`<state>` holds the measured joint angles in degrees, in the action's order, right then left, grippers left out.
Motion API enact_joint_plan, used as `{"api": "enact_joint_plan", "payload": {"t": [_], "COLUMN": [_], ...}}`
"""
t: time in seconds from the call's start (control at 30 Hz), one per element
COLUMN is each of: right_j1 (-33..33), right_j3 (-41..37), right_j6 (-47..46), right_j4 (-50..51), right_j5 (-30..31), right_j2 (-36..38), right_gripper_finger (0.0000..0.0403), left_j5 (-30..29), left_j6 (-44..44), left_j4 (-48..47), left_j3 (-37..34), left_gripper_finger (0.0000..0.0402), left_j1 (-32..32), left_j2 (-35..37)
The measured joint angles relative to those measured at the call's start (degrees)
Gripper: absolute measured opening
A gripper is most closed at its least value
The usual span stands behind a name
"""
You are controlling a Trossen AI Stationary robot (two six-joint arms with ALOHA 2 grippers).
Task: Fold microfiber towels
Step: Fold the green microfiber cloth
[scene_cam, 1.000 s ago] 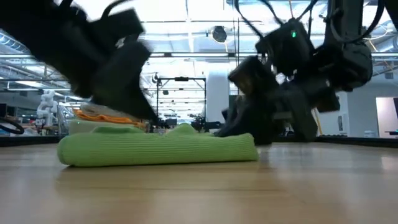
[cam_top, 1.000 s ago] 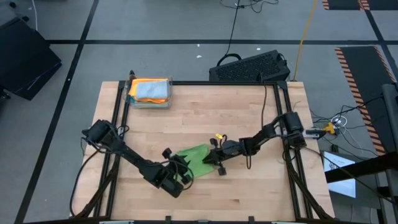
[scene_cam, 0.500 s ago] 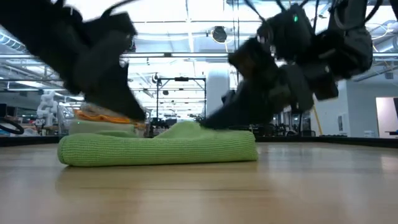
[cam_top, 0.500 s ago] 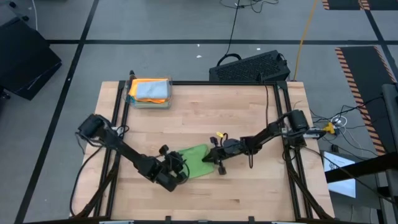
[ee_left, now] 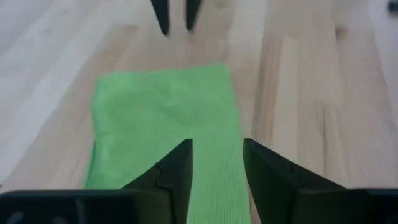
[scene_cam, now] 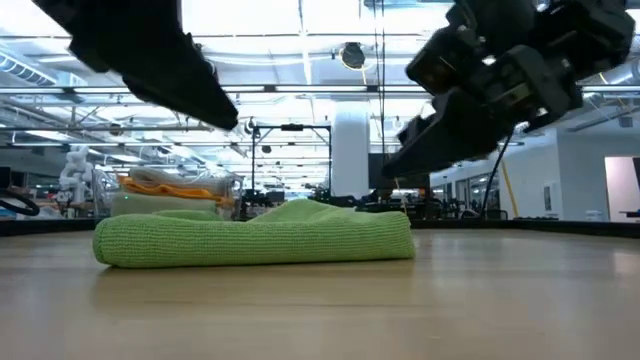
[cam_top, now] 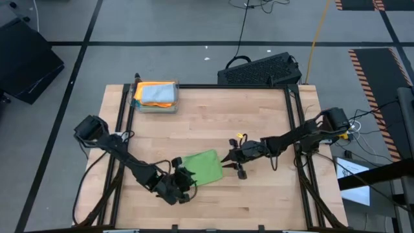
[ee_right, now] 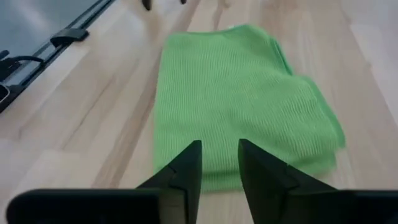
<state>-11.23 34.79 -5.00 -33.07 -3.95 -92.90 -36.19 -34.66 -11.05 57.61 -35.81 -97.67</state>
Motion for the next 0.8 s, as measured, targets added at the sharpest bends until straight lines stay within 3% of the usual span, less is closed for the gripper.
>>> {"api": "enact_joint_plan", "payload": {"t": [0.33,0.47,0.63,0.8], "right_j1": [-6.8,-9.6,-12.2,-14.4], "right_j3": [-11.4,-12.9,-12.8,-10.9], "right_j6": [-10.2,-12.9,-14.3,-13.8], "right_j4": [-0.6,-1.2,-3.3,-5.6], "right_j5": [14.5,19.5,23.7,27.8], "right_j2": [7.4,8.3,7.9,6.6], "right_gripper_finger": [0.01,0.01,0.01,0.01], "left_j5": [0.9,4.0,6.1,5.5], "left_j6": [-2.1,-4.9,-9.9,-7.8], "left_j4": [-15.8,-17.4,-21.9,-27.0], "left_j3": [9.2,9.7,10.1,10.0], "left_gripper_finger": [0.0273,0.0298,0.027,0.0182], "left_j1": [-3.3,-2.9,-2.3,-1.9], "left_j2": [-11.8,-15.2,-15.8,-15.8]}}
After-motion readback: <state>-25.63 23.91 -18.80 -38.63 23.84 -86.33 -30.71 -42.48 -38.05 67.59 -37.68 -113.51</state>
